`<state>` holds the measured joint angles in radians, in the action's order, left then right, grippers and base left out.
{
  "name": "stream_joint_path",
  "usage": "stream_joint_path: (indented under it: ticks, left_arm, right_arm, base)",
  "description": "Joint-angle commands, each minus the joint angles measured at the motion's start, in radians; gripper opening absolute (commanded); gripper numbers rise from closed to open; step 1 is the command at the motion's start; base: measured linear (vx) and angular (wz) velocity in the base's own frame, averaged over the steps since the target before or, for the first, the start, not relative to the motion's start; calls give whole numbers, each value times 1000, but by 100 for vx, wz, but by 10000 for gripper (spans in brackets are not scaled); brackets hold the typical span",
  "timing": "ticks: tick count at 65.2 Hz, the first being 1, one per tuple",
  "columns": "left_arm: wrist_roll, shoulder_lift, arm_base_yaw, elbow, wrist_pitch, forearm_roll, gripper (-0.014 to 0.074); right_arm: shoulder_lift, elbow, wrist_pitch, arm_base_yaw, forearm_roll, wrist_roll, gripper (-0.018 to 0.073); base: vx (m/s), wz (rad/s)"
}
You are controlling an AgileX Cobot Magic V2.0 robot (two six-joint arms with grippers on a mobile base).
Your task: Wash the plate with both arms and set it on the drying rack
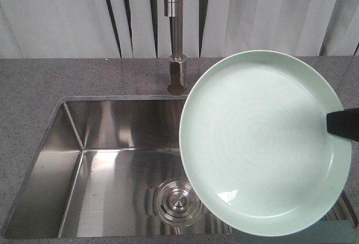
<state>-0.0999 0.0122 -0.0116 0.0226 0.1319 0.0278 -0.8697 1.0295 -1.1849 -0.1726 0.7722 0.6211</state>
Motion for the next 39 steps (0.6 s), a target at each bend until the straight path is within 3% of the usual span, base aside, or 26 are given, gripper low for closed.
stream_joint_path:
  ticks: [1,39]
  left_arm:
    - [-10,14,-7,23,-68,1,-6]
    - [-10,14,-7,23,-68,1,-6]
  right_arm:
    - [7,24,40,-6,53,6,-6]
    - [7,24,40,-6,53,6,-6]
  base:
    - [1,0]
    - [1,0]
